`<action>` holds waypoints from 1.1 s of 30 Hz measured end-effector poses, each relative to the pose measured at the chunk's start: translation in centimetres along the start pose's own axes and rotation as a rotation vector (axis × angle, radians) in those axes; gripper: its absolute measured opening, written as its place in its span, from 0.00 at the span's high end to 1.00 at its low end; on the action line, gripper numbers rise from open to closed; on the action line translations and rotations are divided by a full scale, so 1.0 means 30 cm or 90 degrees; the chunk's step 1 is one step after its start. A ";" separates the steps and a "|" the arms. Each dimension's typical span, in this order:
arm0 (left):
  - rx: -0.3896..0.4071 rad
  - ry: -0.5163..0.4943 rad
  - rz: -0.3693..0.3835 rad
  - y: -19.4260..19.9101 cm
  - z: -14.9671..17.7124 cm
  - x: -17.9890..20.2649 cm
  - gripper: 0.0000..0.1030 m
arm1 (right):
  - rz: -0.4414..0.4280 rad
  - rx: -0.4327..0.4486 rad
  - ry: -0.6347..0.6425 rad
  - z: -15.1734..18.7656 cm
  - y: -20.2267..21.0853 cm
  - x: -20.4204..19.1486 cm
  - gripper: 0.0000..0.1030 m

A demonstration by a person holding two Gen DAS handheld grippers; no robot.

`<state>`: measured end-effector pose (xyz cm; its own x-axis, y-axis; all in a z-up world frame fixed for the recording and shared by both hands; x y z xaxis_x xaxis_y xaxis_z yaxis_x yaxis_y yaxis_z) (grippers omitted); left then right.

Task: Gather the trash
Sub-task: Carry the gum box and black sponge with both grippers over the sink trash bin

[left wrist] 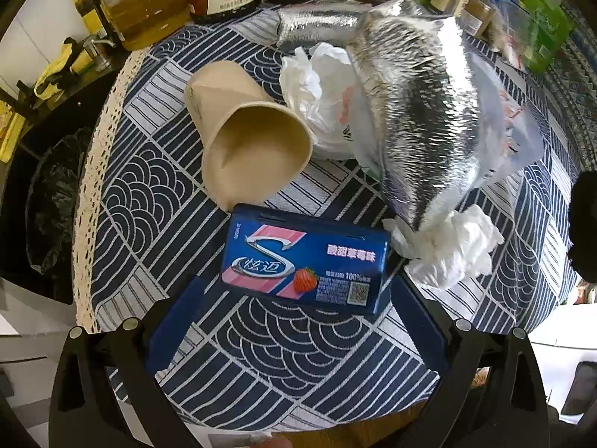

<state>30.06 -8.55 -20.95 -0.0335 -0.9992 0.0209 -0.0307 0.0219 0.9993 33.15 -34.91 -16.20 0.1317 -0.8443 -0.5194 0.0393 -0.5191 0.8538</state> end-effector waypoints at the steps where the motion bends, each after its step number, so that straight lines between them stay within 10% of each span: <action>1: -0.002 0.002 0.004 -0.006 -0.003 -0.002 0.06 | 0.000 0.002 -0.001 0.004 0.006 0.010 0.47; 20: -0.032 -0.032 0.029 -0.057 0.004 0.049 0.10 | -0.004 -0.022 0.018 -0.041 -0.027 0.036 0.47; 33: 0.008 0.051 0.060 0.095 0.110 -0.071 0.10 | -0.020 -0.064 0.132 -0.083 -0.081 -0.178 0.47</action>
<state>26.75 -6.26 -18.24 0.0424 -0.9922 0.1171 -0.0436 0.1152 0.9924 34.82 -28.83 -15.41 0.3288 -0.7776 -0.5359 0.1431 -0.5199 0.8422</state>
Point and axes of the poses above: each gripper's, at about its wrist camera, not at the fingertips, and y roughly against the way its jaws point, x to its right, z to its underside, the point moved 4 cm from there along -y, roughly the way its jaws point, and after that the axes turned 12 degrees about -x, right-handed, at the moved point
